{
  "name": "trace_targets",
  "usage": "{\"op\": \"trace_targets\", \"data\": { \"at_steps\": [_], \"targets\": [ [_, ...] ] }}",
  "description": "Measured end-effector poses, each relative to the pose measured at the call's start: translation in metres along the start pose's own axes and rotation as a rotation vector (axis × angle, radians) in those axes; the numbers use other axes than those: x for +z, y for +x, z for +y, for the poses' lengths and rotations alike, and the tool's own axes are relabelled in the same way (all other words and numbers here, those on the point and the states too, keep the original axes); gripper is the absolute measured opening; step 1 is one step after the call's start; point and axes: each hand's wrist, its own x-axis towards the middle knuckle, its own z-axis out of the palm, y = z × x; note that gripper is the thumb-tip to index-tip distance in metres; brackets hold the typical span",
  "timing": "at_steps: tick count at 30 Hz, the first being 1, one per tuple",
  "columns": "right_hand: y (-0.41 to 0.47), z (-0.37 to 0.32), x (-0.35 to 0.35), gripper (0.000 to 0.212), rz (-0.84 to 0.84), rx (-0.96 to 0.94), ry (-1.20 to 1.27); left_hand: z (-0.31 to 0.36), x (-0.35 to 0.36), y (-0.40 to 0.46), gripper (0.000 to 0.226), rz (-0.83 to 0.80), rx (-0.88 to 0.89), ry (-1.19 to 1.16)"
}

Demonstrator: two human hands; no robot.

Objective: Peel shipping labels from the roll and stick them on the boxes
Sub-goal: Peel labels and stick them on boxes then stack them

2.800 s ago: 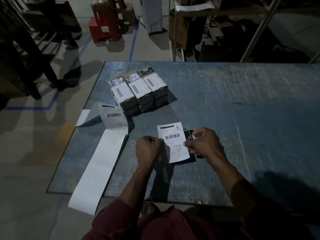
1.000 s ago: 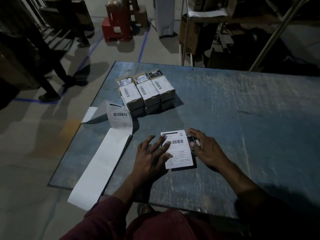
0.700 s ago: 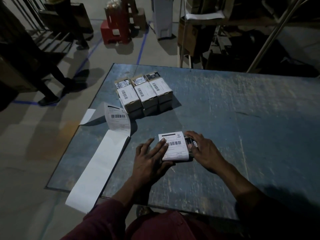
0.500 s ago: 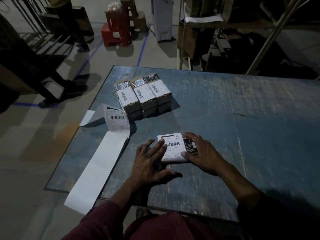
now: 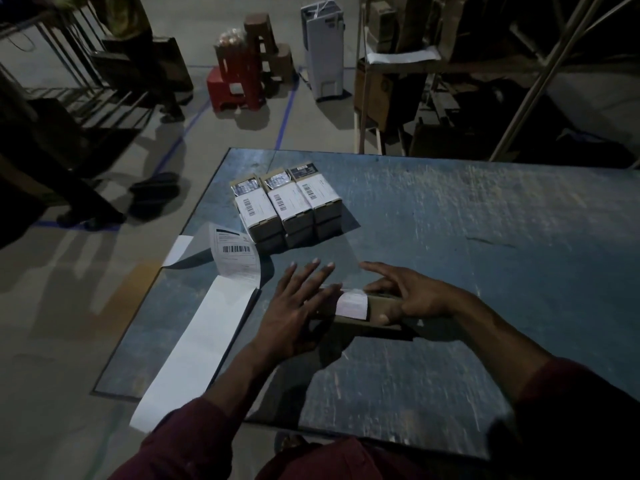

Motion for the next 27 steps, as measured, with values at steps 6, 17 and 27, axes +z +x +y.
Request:
{"op": "trace_targets", "data": {
  "at_steps": [6,17,27],
  "targets": [
    [-0.023,-0.041,-0.016,0.099,0.030,-0.088,-0.117,0.002,-0.028,0.016,0.055,0.011,-0.026,-0.176],
    [-0.032,-0.054,0.006,0.103,0.362,-0.325,-0.623,0.013,-0.060,0.037,0.076,0.088,-0.111,-0.300],
    [-0.032,-0.049,0.000,0.090,0.327,-0.337,-0.518,0.012,-0.063,0.033,0.053,0.186,-0.160,-0.358]
  ]
}}
